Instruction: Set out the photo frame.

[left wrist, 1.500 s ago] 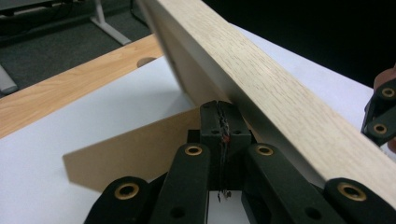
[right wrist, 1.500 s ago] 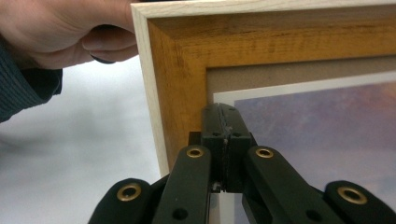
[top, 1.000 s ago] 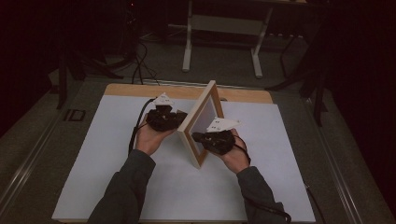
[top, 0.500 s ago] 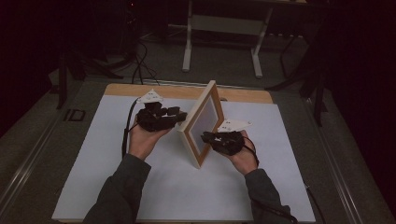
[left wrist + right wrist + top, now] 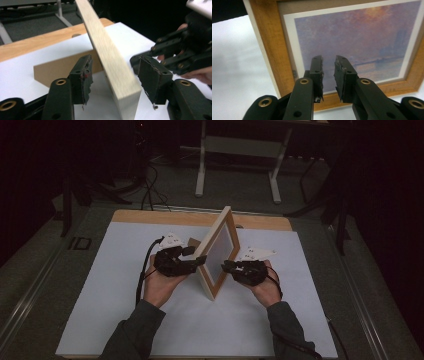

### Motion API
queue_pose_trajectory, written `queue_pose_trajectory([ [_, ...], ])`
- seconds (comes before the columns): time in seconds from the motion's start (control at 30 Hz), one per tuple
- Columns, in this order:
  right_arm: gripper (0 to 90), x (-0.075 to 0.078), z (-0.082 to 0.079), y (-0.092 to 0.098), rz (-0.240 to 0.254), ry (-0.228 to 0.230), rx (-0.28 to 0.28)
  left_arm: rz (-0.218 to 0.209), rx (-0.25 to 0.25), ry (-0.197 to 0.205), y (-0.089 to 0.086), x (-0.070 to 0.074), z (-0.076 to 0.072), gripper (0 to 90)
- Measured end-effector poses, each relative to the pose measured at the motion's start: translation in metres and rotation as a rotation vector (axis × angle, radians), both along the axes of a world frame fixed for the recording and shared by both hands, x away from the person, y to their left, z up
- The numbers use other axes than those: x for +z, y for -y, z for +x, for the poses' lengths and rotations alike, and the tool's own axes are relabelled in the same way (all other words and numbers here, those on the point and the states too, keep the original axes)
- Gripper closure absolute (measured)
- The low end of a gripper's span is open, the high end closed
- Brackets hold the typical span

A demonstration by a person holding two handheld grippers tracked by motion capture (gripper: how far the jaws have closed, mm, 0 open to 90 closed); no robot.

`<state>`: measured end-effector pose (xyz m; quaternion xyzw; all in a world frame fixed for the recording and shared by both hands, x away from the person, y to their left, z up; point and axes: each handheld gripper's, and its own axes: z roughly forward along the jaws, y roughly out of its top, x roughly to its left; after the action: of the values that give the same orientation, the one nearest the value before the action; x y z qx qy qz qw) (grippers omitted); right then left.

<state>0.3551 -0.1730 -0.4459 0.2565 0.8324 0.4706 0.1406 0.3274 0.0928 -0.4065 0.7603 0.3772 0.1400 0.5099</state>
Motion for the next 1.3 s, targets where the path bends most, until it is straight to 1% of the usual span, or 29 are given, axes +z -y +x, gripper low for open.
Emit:
queue_pose_trajectory([
  [0.03, 75.8, 0.0, 0.0, 0.001, -0.001, -0.002, -0.002, 0.005, 0.009, 0.003, 0.001, -0.003, -0.001, 48.6],
  [0.07, 75.6, 0.0, 0.0, 0.002, -0.001, -0.003, -0.007, 0.002, 0.004, 0.004, 0.001, -0.005, -0.002, 51.7],
  [0.1, 75.5, 0.0, 0.001, 0.003, 0.001, -0.001, -0.009, -0.011, -0.008, 0.007, 0.0, -0.006, -0.003, 56.1],
  [0.13, 75.5, 0.0, 0.001, 0.004, 0.0, 0.002, -0.012, -0.004, 0.004, 0.015, 0.0, -0.005, -0.004, 58.6],
  [0.2, 75.4, 0.0, 0.002, 0.006, 0.0, 0.0, -0.016, 0.017, 0.026, 0.023, 0.0, -0.004, -0.005, 60.4],
  [0.33, 75.2, 0.001, 0.002, 0.009, 0.0, -0.003, -0.025, 0.023, 0.034, 0.012, -0.005, -0.003, -0.003, 63.5],
  [0.37, 75.1, 0.001, 0.003, 0.01, 0.0, -0.001, -0.027, 0.025, 0.038, 0.002, -0.009, -0.003, 0.0, 63.5],
  [0.47, 74.5, 0.002, 0.005, 0.015, 0.002, 0.005, -0.045, 0.026, 0.033, -0.009, -0.017, -0.002, 0.004, 66.8],
  [0.53, 74.0, 0.002, 0.005, 0.016, 0.002, 0.005, -0.053, 0.031, 0.02, -0.017, -0.023, -0.001, 0.007, 67.6],
  [0.57, 73.8, 0.003, 0.006, 0.018, 0.002, 0.008, -0.054, 0.033, 0.011, -0.021, -0.027, 0.0, 0.008, 68.2],
  [0.7, 73.2, 0.004, 0.008, 0.022, 0.009, 0.013, -0.066, 0.009, -0.042, -0.035, -0.04, -0.001, 0.016, 69.3],
  [0.73, 73.2, 0.004, 0.008, 0.022, 0.009, 0.013, -0.066, 0.009, -0.042, -0.035, -0.04, -0.001, 0.016, 69.3],
  [0.77, 72.8, 0.005, 0.008, 0.022, 0.009, 0.013, -0.07, 0.0, -0.082, -0.037, -0.046, -0.002, 0.02, 69.3],
  [0.83, 70.1, 0.005, 0.01, 0.024, 0.013, 0.013, -0.082, -0.002, -0.125, -0.037, -0.05, -0.002, 0.025, 69.4],
  [0.9, 69.4, 0.005, 0.011, 0.025, 0.018, 0.007, -0.093, 0.0, -0.167, -0.042, -0.052, -0.001, 0.031, 69.5],
  [1.0, 67.6, 0.004, 0.012, 0.026, 0.02, 0.007, -0.096, 0.011, -0.217, -0.046, -0.054, 0.0, 0.039, 69.6],
  [1.1, 64.8, 0.004, 0.013, 0.028, 0.022, 0.01, -0.109, 0.011, -0.261, -0.041, -0.057, 0.0, 0.045, 69.6],
  [1.13, 64.8, 0.004, 0.013, 0.028, 0.022, 0.01, -0.109, 0.011, -0.261, -0.041, -0.057, 0.0, 0.045, 69.6],
  [1.17, 63.9, 0.004, 0.014, 0.028, 0.027, 0.008, -0.117, 0.006, -0.284, -0.044, -0.058, -0.001, 0.048, 69.6],
  [1.23, 61.5, 0.004, 0.017, 0.031, 0.038, 0.01, -0.139, 0.006, -0.304, -0.048, -0.061, -0.001, 0.052, 69.7],
  [1.3, 59.3, 0.005, 0.019, 0.032, 0.038, 0.011, -0.154, -0.009, -0.299, -0.05, -0.061, -0.002, 0.053, 69.7],
])
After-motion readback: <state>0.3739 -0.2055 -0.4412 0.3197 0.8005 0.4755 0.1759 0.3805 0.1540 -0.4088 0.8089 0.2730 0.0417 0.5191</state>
